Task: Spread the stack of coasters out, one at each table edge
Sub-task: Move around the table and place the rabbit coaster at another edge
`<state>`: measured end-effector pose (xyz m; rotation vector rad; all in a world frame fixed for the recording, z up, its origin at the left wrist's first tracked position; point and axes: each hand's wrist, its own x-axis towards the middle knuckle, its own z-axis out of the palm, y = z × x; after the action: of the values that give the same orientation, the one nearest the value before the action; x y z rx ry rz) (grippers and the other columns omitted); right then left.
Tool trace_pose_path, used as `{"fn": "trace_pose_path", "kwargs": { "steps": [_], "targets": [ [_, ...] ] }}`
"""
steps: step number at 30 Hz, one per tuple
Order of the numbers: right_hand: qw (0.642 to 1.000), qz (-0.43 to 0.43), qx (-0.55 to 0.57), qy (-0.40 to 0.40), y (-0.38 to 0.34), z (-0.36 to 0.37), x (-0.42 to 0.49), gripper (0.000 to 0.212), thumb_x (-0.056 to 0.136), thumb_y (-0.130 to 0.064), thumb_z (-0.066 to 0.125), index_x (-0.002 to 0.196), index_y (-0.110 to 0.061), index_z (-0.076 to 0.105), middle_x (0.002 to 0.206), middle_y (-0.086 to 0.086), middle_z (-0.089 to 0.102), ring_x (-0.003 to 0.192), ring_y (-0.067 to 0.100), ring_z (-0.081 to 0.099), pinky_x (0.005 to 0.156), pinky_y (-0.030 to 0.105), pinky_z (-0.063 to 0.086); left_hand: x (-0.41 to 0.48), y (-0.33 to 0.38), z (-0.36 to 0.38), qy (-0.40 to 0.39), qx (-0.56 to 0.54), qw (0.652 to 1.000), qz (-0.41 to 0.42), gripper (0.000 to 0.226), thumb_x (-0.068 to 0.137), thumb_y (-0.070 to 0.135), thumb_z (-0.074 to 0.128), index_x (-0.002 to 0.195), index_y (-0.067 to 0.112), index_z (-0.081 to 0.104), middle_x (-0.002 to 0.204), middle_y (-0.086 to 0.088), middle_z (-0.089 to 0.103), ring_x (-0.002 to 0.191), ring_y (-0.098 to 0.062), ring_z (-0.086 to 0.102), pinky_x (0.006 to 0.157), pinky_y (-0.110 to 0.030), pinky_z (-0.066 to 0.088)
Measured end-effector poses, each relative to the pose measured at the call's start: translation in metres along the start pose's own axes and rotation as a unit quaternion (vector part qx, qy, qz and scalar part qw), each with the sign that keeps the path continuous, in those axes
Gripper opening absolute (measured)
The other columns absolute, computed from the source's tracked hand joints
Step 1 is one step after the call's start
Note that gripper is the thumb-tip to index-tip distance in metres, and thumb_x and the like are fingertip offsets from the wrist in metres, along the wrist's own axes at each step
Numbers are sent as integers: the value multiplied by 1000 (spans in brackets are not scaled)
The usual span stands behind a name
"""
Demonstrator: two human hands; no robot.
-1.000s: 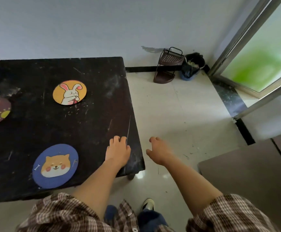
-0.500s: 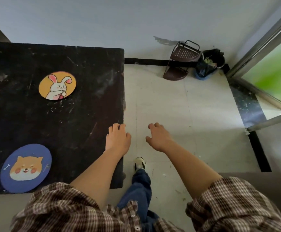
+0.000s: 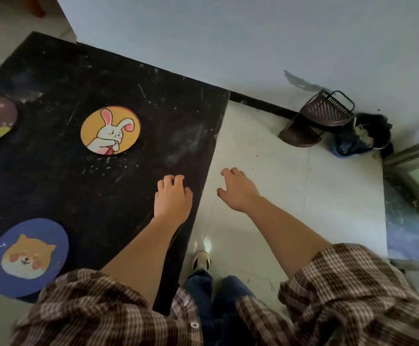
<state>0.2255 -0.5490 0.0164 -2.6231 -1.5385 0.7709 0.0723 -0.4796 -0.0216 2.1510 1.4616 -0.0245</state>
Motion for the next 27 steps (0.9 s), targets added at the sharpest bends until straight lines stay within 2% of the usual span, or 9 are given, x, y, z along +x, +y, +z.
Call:
{"fn": "trace_pose_path", "kwargs": {
  "steps": [8,15,21,27],
  "targets": [
    [991,-108,-50,-56,-36,-18,77,42,88,-28,53,126,-12,44,127,13,49,117,33,47,93,45,46,38,-14,-13,58,-44,992,-101,43,94,31,43,134,17,41,136,-8,43,123,-27,39,94,-41,43],
    [970,-210,-86,-87,-57,-29,144,42,89,-28,51,127,-13,44,128,11,49,119,30,46,95,45,45,71,-2,-22,106,-61,974,-190,46,95,30,41,138,14,36,140,-12,40,127,-29,36,98,-41,42],
    [944,-295,-114,-97,-63,-35,191,41,90,-31,52,126,-14,43,127,10,50,117,27,48,92,41,46,90,13,-24,140,-96,945,-279,46,95,29,42,139,14,36,142,-12,39,130,-30,32,100,-40,39],
    [925,-344,-115,-114,-89,-39,220,47,91,-31,52,132,-12,40,131,11,46,120,26,44,94,41,45,103,-1,-32,168,-96,919,-345,46,94,28,44,138,14,38,144,-14,37,133,-33,27,102,-44,37]
  ]
}}
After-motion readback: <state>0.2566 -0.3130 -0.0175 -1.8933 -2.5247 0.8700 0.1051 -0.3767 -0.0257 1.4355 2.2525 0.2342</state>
